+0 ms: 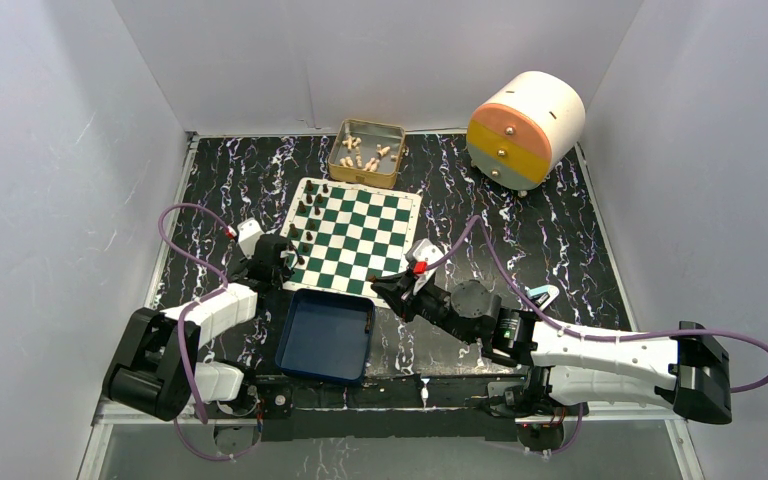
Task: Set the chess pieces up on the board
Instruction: Place the chess piece on the chessboard.
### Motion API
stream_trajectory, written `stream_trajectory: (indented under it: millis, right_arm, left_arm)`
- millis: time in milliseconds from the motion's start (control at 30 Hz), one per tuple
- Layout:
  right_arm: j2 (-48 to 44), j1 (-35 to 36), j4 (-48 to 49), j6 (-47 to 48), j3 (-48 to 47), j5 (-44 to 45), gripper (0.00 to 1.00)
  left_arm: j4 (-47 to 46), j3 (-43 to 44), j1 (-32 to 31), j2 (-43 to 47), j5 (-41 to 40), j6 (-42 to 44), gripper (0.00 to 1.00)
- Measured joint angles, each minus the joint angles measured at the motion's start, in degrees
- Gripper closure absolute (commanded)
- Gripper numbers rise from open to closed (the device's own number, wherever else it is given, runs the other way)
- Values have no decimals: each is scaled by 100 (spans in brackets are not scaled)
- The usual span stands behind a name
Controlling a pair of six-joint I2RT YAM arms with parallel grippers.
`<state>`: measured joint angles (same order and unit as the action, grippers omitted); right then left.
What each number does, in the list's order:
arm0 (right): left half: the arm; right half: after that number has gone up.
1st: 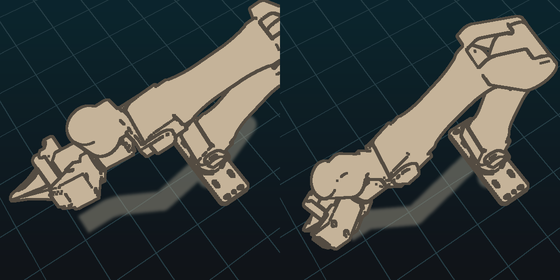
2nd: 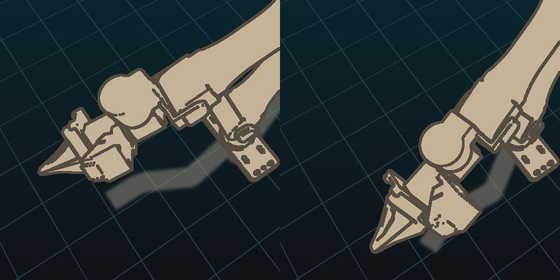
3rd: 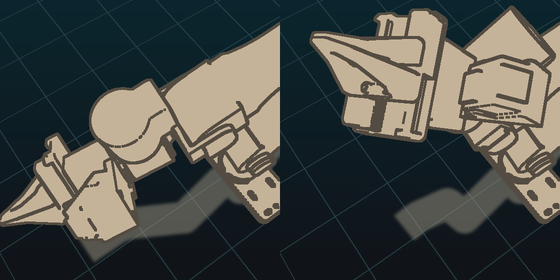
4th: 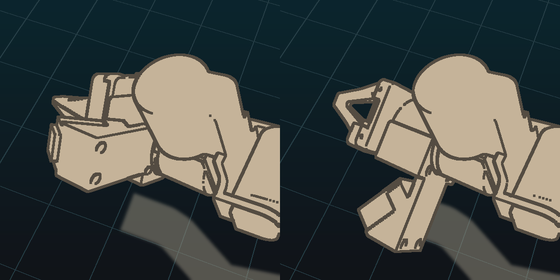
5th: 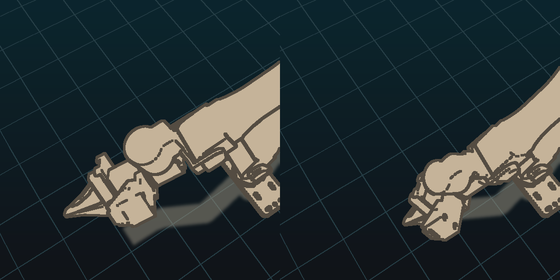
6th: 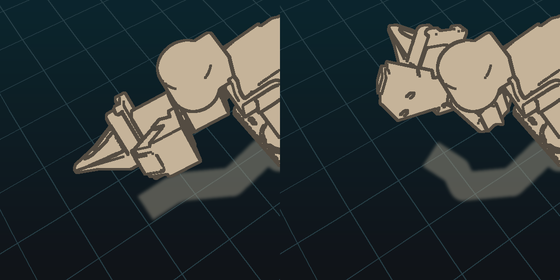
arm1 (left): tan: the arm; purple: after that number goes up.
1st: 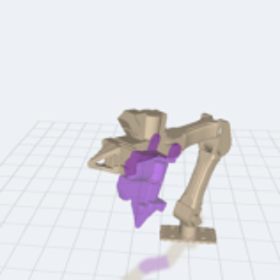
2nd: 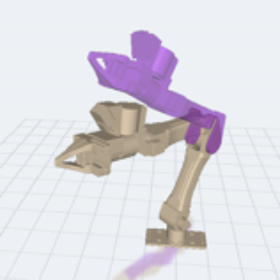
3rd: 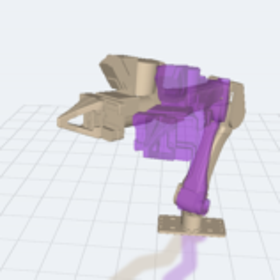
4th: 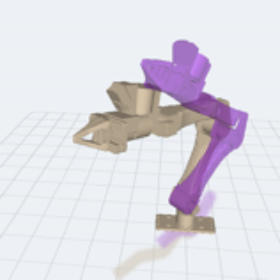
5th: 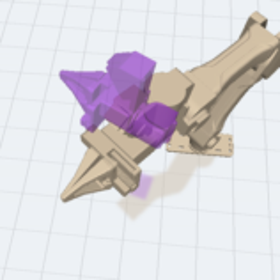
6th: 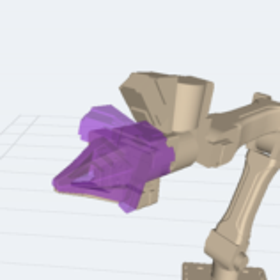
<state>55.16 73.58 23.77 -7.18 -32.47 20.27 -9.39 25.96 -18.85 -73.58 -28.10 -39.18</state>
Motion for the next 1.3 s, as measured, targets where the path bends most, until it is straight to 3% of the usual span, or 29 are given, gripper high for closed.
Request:
stream_trajectory:
  millis: [767,1300]
  right_arm:
    - [2,0,0,-13,0,20,89]
    - [22,0,-2,-20,0,20,89]
  left_arm:
    - [302,120,2,13,146,15,76]
    - [389,120,2,168,157,46,74]
